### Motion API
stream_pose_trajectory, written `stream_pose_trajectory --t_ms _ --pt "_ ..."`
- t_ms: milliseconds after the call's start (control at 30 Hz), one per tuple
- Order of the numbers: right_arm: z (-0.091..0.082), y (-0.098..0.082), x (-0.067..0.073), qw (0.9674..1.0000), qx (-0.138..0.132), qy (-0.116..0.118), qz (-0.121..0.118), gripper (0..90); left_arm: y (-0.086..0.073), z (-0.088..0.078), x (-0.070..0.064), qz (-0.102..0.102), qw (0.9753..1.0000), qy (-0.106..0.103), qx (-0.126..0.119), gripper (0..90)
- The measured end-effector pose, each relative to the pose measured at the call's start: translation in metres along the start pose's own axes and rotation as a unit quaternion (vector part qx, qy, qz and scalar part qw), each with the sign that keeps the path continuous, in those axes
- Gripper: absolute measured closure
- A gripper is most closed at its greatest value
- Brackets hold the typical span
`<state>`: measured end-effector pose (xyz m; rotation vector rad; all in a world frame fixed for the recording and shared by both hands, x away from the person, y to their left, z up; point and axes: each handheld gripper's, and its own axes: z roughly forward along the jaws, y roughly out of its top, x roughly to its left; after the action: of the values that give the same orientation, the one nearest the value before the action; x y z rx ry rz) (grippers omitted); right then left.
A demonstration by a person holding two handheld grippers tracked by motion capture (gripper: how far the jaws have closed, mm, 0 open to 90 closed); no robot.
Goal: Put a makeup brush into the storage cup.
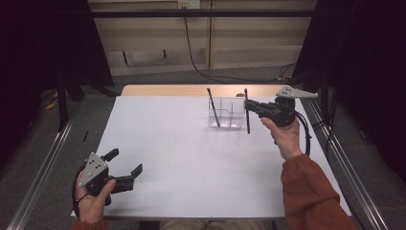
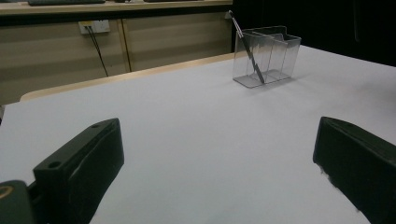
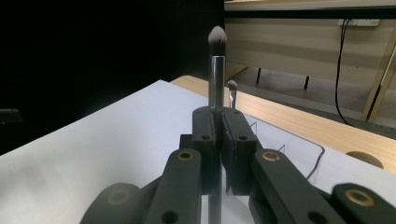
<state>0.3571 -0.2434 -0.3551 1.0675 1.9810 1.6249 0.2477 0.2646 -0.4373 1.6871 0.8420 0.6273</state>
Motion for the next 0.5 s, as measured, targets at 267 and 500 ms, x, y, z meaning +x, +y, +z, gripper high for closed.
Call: stream_pose_trajectory --t_ms 267,500 --pt "0.011 0.011 0.001 0.9999 -0.002 0.005 -0.009 84.2 0.0 -0.001 0.001 0.001 1.0 0.0 0.001 1.9" --pt "0.021 0.025 0.005 0.9998 -0.007 0.005 -0.018 84.2 0.0 -0.001 0.001 0.002 1.0 -0.001 0.0 1.9"
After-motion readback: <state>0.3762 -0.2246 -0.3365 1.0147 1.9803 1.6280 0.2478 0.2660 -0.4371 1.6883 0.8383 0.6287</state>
